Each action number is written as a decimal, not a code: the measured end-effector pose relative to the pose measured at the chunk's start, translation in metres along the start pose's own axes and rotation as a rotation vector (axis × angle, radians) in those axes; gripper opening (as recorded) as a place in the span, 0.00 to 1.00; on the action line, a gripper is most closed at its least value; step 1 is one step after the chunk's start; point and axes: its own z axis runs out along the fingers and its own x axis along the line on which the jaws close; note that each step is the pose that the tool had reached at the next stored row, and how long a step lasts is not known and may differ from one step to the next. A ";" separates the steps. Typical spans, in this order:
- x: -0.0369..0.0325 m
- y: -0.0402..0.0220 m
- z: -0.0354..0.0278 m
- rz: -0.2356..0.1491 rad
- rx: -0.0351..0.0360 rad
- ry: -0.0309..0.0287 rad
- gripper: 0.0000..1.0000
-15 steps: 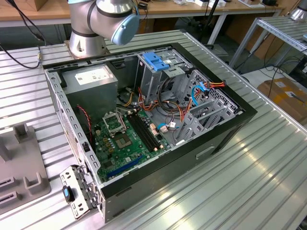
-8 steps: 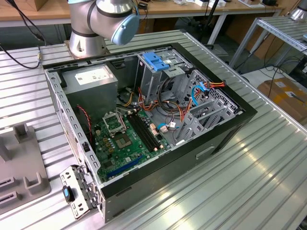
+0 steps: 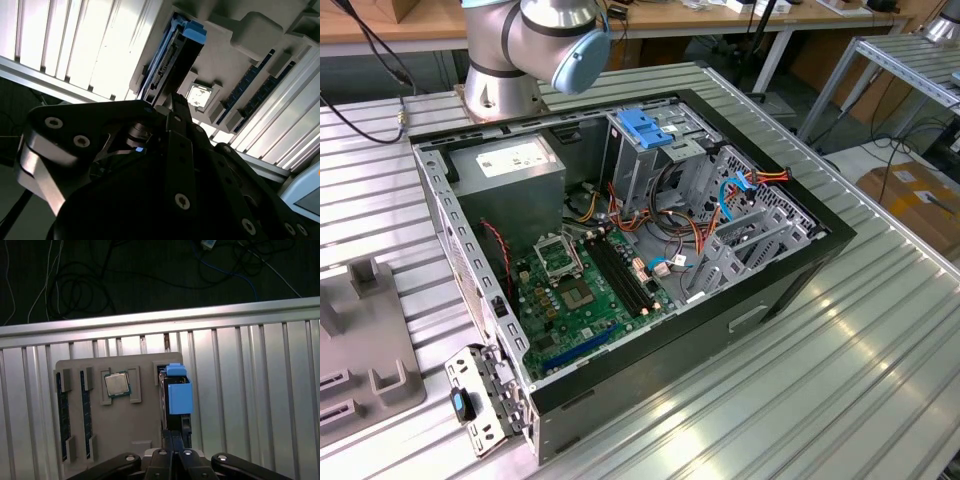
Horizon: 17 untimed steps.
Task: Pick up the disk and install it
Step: 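Pick up the disk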
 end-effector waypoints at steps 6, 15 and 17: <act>0.0000 0.0000 0.0001 0.000 0.0001 0.0000 0.11; 0.0000 0.0000 0.0002 0.000 0.0001 0.0000 0.54; -0.0001 0.0000 0.0002 0.000 0.0001 0.0000 0.60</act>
